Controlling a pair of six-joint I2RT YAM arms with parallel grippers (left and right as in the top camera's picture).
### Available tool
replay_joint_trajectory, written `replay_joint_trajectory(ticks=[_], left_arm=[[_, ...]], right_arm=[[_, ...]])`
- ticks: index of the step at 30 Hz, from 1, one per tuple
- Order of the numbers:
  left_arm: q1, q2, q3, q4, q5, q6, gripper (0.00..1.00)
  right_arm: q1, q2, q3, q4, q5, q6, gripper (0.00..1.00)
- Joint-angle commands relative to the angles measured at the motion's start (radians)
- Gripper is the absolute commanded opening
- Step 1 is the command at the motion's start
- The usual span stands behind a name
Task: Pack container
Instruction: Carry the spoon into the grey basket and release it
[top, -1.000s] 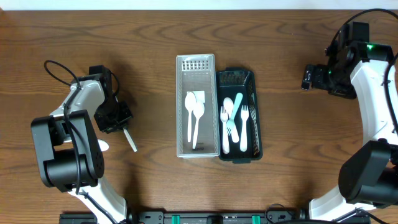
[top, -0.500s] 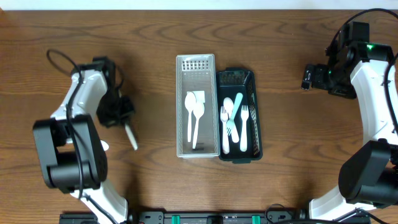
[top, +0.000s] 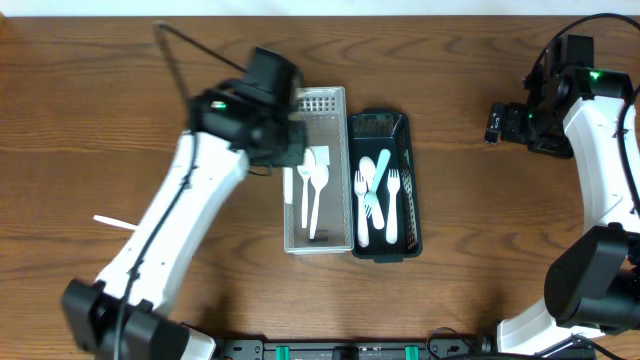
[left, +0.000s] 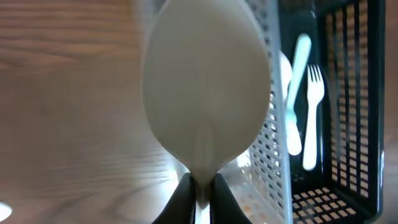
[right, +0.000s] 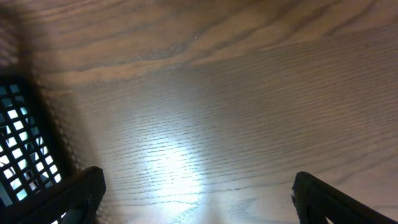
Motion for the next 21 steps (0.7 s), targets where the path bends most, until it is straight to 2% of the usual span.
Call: replay_joint_trajectory(ticks=[1,10,11,13,14,18,21], left_arm=[[-0.050,0.074,-0.011,0.018,-0.010,-0.012,0.06],[-0.076,0.254,-0.011,0.058,-0.009,-0.024,0.07],[-0.076,0.266,-0.011,0.058,-0.009,-0.023,0.10],[-0.076,0.278,-0.011,0.058,-0.009,-0.023,0.23],[-0.076,0.281,-0.011,0.058,-0.009,-0.023,0.25],[-0.075,0.276,-0.010,0.064,-0.010,-0.020,0.32],[-0.075,0.259,-0.007,0.061,-0.014,0.005,0.33]], right_arm=[[0.006,0.008,-0.003,0.000,-0.004,-0.010,0.99],[0.006,0.008,-0.003,-0.002,-0.004,-0.010,0.99],[0.006,0.008,-0.003,-0.002,-0.004,-0.010,0.99],[0.006,0.008,-0.003,-0.001,-0.004,-0.010,0.99],[0.006,0.008,-0.003,-0.001,-0.004,-0.010,0.99],[0.006,0.008,-0.003,-0.001,-0.004,-0.010,0.99],[0.006,0.008,-0.003,0.000,-0.004,-0.010,0.99]])
